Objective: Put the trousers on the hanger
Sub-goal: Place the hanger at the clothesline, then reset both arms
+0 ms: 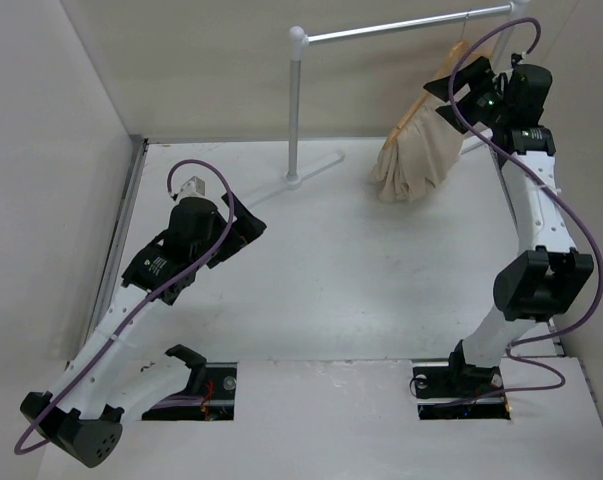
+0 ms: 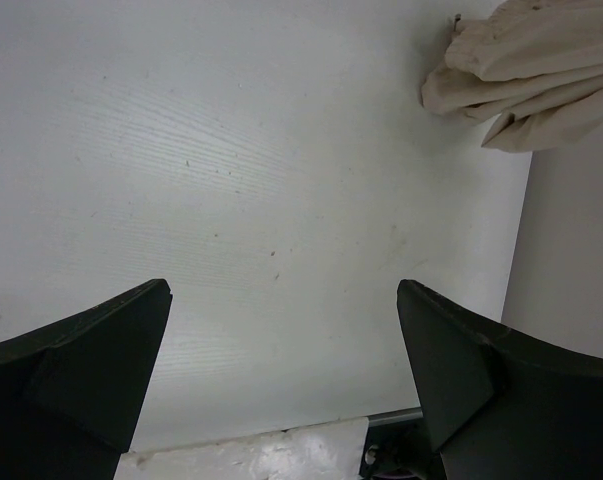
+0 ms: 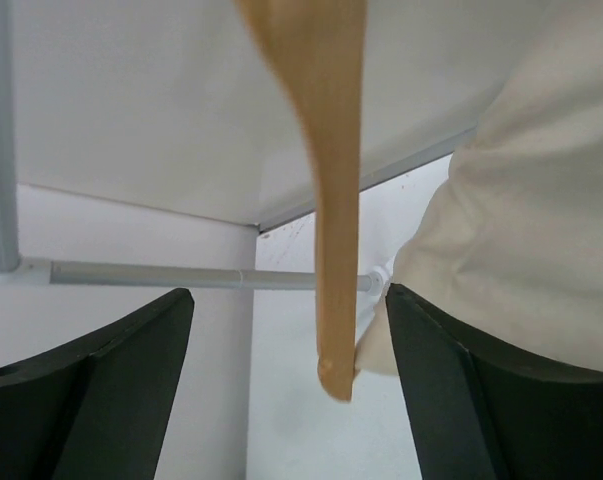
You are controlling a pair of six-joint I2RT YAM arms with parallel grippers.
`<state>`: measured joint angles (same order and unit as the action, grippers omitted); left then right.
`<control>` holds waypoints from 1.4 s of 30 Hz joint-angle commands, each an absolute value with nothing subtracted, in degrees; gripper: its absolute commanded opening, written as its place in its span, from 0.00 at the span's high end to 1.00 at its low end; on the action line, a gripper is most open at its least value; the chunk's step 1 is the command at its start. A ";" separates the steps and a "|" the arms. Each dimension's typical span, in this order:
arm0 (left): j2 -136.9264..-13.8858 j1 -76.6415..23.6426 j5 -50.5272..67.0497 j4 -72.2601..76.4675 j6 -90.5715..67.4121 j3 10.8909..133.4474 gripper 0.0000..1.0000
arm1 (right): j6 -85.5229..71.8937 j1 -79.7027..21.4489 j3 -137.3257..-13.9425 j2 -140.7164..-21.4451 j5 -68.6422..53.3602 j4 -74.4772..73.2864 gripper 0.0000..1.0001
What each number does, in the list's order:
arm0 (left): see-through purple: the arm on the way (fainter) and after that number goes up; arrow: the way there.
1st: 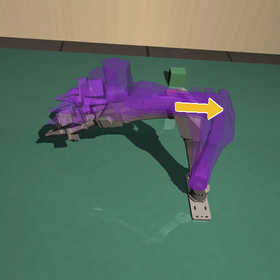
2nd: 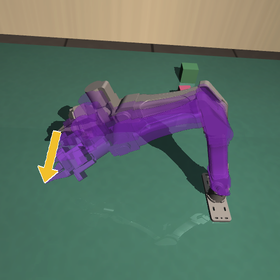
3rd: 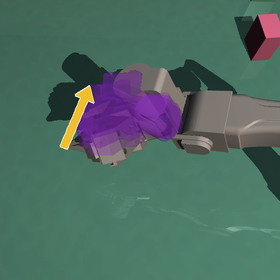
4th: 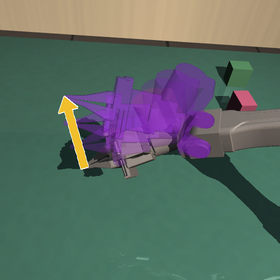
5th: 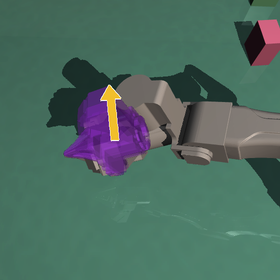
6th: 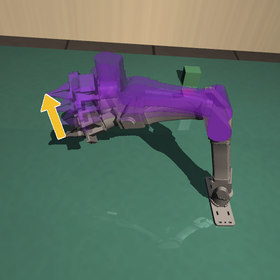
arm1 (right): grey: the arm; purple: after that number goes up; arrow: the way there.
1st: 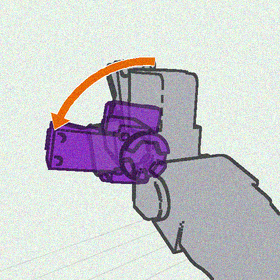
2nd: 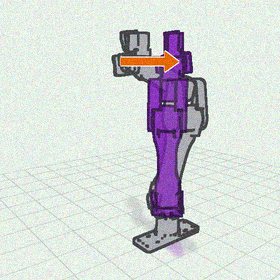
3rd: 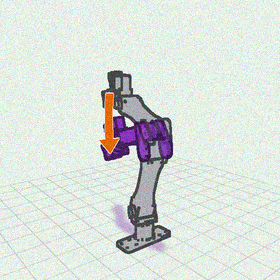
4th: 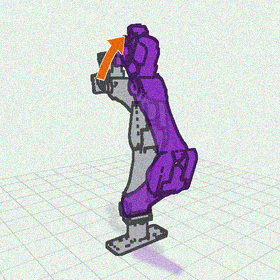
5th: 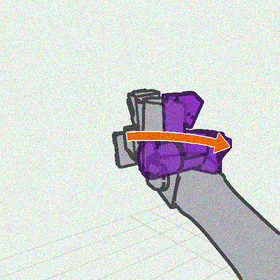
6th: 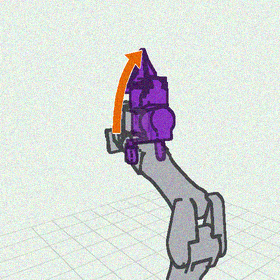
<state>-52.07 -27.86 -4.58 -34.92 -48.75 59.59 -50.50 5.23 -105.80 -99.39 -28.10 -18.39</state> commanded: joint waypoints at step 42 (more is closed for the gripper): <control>-57.66 -45.57 -9.49 -28.65 -49.75 48.25 0.00 | -51.42 -7.86 -38.49 -28.03 13.36 -47.20 0.00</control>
